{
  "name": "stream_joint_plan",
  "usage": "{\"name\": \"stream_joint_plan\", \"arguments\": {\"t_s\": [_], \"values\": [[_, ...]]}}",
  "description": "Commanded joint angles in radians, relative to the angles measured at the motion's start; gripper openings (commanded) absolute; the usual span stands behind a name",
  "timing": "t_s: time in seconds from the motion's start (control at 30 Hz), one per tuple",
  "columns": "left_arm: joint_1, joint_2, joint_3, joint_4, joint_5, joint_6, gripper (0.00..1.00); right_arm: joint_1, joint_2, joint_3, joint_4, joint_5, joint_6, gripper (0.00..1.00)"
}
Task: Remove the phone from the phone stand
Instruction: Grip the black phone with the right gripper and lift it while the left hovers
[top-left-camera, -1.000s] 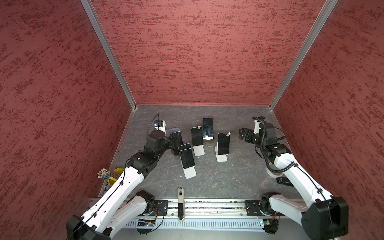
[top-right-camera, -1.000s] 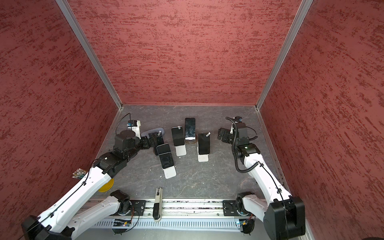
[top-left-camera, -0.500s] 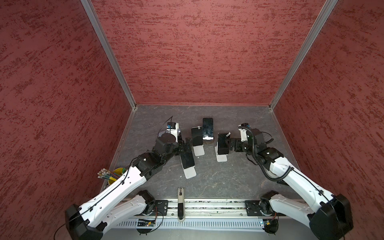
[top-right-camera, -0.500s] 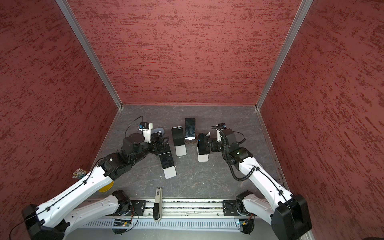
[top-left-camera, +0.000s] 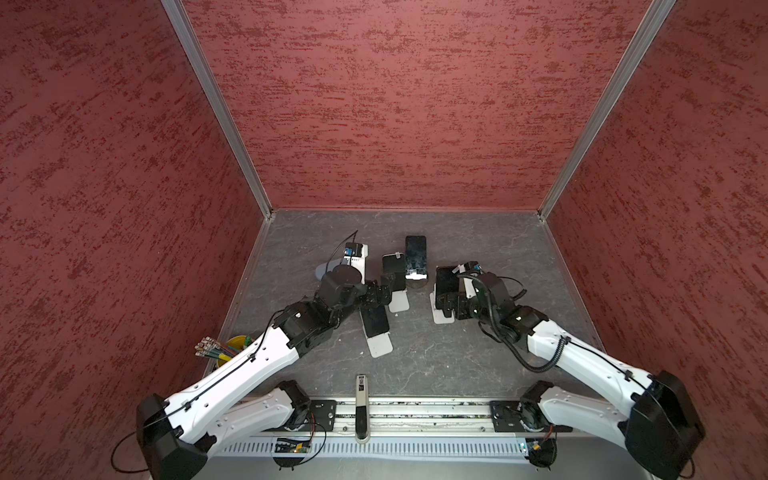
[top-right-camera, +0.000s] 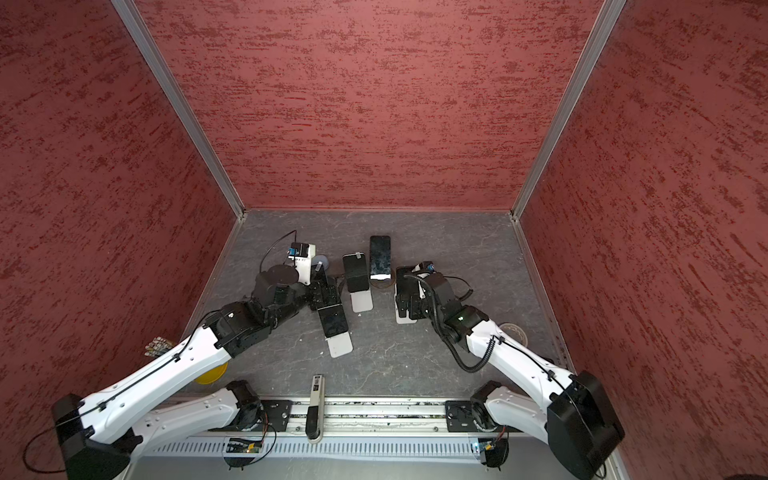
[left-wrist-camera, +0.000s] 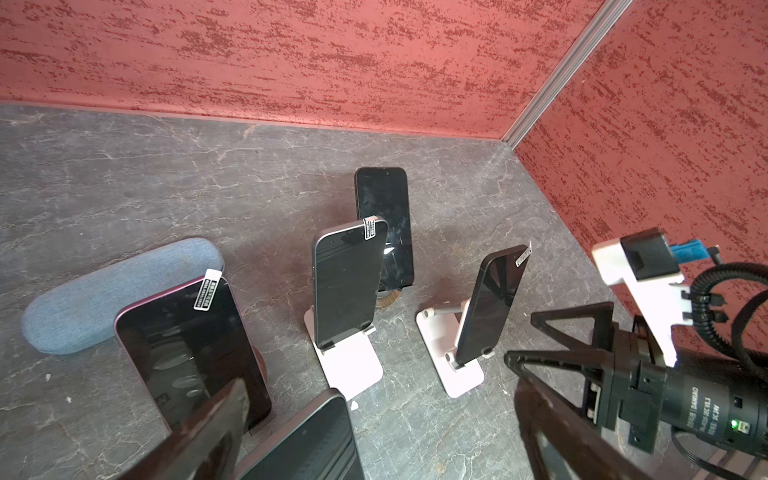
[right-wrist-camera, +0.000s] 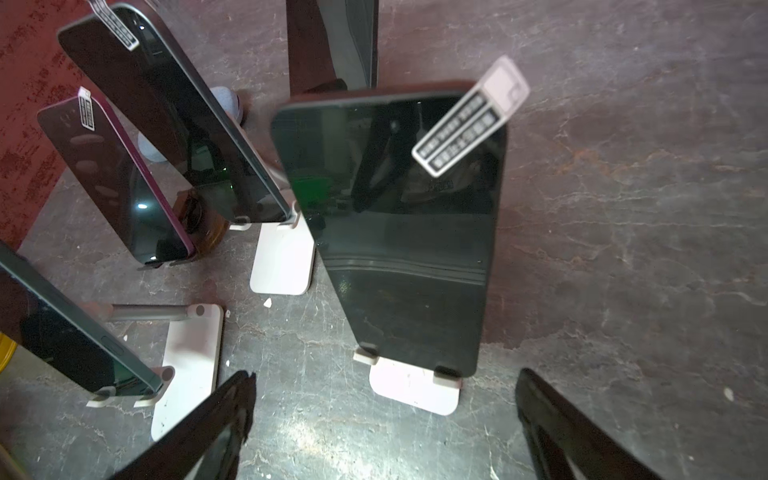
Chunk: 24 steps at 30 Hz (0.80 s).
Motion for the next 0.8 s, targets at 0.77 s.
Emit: {"name": "stream_joint_plan", "arguments": {"t_s": [0.77], "values": [[-0.015, -0.013, 0.009, 0.061, 0.013, 0.041, 0.99, 0.035, 0.153, 0.131, 0.105, 0.178, 0.016, 0.99]]}}
